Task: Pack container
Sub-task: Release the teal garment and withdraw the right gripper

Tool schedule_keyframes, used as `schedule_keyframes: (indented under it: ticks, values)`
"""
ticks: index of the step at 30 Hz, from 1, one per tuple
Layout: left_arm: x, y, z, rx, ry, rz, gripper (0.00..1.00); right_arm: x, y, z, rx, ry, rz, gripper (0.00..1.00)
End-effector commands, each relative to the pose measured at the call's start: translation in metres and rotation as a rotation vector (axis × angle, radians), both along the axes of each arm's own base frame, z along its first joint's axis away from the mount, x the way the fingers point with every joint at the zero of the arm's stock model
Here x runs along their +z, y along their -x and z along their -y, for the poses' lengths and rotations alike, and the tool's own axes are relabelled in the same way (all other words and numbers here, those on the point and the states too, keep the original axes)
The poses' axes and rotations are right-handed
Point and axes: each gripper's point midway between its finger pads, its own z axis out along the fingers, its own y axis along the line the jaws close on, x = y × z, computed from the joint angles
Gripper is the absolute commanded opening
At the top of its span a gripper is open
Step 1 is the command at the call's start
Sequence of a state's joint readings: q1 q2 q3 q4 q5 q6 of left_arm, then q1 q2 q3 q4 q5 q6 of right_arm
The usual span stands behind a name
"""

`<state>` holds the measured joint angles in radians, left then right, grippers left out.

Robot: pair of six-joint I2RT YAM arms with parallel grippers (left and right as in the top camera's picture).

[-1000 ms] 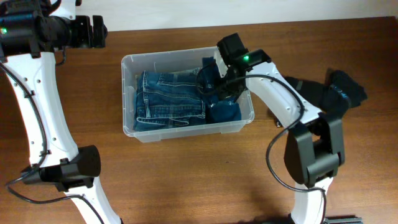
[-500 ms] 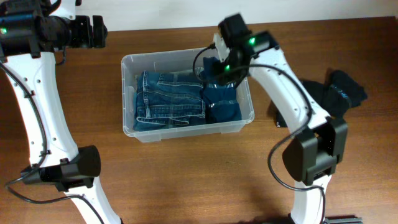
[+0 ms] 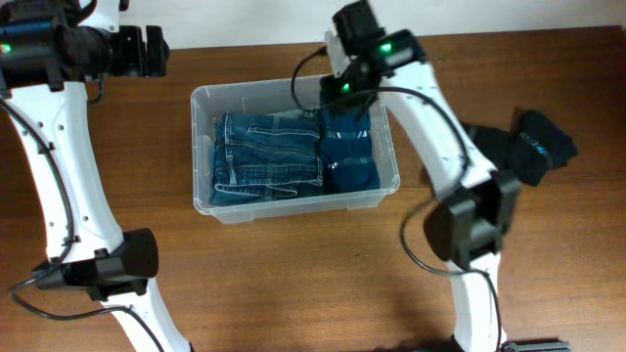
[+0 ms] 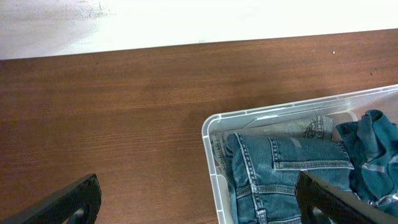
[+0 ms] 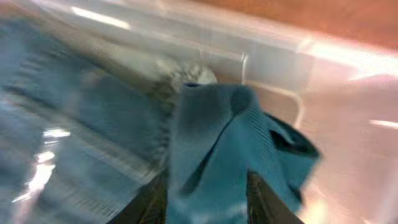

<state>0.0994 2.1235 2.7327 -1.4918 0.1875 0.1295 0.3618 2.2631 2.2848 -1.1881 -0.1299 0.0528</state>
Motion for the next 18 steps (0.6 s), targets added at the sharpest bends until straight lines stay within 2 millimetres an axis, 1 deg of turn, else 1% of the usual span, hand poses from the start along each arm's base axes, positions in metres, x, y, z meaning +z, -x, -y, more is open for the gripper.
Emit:
schedule_keyframes:
  ticks: [1,3,4,5,7,9,12,13,14,15,16,17,18]
  values:
    - [-0.004,-0.001,0.000,0.003,0.012,-0.011,0.99,-0.060,0.002,-0.003,-0.001,0.038,-0.120,0.34]
    - [-0.004,-0.001,0.001,0.003,0.012,-0.011,0.99,-0.082,0.004,-0.002,-0.001,0.055,-0.164,0.34]
    - [-0.004,-0.001,0.001,0.003,0.012,-0.011,0.99,-0.091,0.006,-0.001,-0.001,0.063,-0.185,0.34]
    - [-0.004,-0.001,0.001,0.003,0.012,-0.011,0.99,-0.095,0.007,-0.001,-0.001,0.066,-0.193,0.34]
    - [-0.004,-0.001,0.001,0.003,0.012,-0.011,0.99,-0.095,0.007,-0.002,0.000,0.062,-0.194,0.34]
    - [-0.004,-0.001,0.001,0.003,0.012,-0.011,0.99,-0.087,0.007,-0.003,0.003,0.048,-0.185,0.34]
    - [-0.004,-0.001,0.001,0.003,0.012,-0.010,0.99,-0.054,0.007,-0.003,0.003,0.030,-0.139,0.34]
    - [-0.004,-0.001,0.001,0.003,0.012,-0.010,0.99,-0.026,0.006,-0.003,0.003,0.013,-0.094,0.34]
    - [-0.004,-0.001,0.001,0.003,0.012,-0.011,0.99,-0.012,0.005,-0.003,0.004,0.004,-0.069,0.34]
    - [-0.004,-0.001,0.001,0.003,0.012,-0.011,0.99,0.007,0.006,-0.003,0.003,-0.007,-0.039,0.35]
    - [-0.004,-0.001,0.001,0.003,0.012,-0.011,0.99,0.028,0.007,-0.001,0.001,-0.017,-0.004,0.37]
    - [-0.004,-0.001,0.001,0.003,0.012,-0.011,0.99,0.045,0.009,0.002,-0.003,-0.025,0.021,0.40]
    - [-0.004,-0.001,0.001,0.003,0.012,-0.011,0.99,0.068,0.013,0.010,-0.014,-0.029,0.056,0.41]
